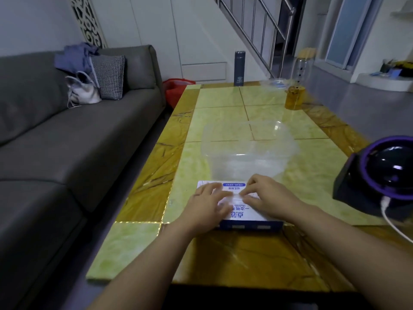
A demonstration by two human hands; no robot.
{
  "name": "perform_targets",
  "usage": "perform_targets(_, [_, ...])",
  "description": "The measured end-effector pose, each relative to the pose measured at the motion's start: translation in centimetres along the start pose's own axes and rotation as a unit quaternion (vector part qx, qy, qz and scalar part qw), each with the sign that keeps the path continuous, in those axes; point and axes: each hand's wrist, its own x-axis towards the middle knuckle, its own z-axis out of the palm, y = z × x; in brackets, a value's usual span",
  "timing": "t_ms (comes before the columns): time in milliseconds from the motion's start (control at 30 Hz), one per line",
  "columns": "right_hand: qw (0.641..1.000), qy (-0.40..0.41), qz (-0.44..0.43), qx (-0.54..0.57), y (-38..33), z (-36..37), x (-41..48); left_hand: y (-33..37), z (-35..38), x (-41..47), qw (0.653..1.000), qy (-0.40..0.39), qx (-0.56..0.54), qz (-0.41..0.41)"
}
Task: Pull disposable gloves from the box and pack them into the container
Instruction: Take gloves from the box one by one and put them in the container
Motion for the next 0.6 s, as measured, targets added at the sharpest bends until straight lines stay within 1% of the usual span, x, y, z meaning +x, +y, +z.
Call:
perform_targets(133, [1.0,-0.015,-0.001,-0.004,-0.8,0.3,-0.8,0.6,0.9,-1.2,1.0,-0.002,0.005,0.018])
perform_targets(233, [0.999,-0.029,0.014,-0.013,-0.9,0.5,-1.2,0.9,1.3,-1.7,1.0,-0.009,0.001,0.013])
perform_targets(400, [0.999,-0.007,0.033,0.004,-1.0,1.3,-1.5,0.9,1.4,-1.7,1.0,-0.009,-0.002,0.0])
perform_targets(500, [0.999,0.0,0.029,0.013,-0.9,1.3,-1.7,0.9,1.2,-1.7,1.0,-0.025,-0.004,-0.012])
perform_targets(600, [0.999,-0.014,0.012,0.033,-1.4,1.0,-2.1,1.1,1.0,-1.6,0.999,-0.028,-0.009,-0.015])
